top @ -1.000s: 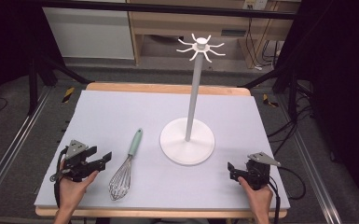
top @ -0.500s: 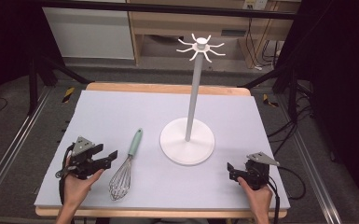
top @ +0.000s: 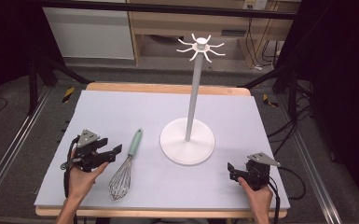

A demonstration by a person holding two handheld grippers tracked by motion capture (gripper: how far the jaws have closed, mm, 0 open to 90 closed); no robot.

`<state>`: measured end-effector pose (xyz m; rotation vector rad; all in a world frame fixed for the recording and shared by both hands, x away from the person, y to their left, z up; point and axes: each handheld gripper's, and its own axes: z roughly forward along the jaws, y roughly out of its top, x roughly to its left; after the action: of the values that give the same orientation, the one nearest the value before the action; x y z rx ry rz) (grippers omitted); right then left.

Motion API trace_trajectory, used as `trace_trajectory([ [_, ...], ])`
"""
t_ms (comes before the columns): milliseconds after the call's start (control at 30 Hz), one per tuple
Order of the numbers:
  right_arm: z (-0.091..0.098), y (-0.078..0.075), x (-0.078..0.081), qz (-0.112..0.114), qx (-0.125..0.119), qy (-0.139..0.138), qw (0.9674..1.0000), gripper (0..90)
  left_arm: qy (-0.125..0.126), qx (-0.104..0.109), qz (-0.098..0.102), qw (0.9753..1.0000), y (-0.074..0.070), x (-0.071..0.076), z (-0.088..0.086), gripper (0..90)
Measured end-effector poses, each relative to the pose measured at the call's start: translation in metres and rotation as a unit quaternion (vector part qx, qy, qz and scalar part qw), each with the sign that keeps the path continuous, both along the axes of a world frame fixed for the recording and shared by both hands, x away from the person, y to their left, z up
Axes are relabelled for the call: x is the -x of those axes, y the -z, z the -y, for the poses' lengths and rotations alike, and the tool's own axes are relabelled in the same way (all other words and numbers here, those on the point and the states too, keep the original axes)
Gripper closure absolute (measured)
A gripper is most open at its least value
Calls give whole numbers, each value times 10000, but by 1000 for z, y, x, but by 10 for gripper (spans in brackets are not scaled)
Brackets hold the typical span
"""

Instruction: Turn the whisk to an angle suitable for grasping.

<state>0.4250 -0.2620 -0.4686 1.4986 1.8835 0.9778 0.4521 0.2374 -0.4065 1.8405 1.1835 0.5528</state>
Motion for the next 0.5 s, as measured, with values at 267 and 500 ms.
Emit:
trace_trajectory([
  [267,0,0,0,32,37,48,10000,76,32,-49,-53,10000,-3,-7,5,358],
  [500,0,0,0,17,29,42,10000,76,76,-175,-164,9997,-5,-14,11,368],
])
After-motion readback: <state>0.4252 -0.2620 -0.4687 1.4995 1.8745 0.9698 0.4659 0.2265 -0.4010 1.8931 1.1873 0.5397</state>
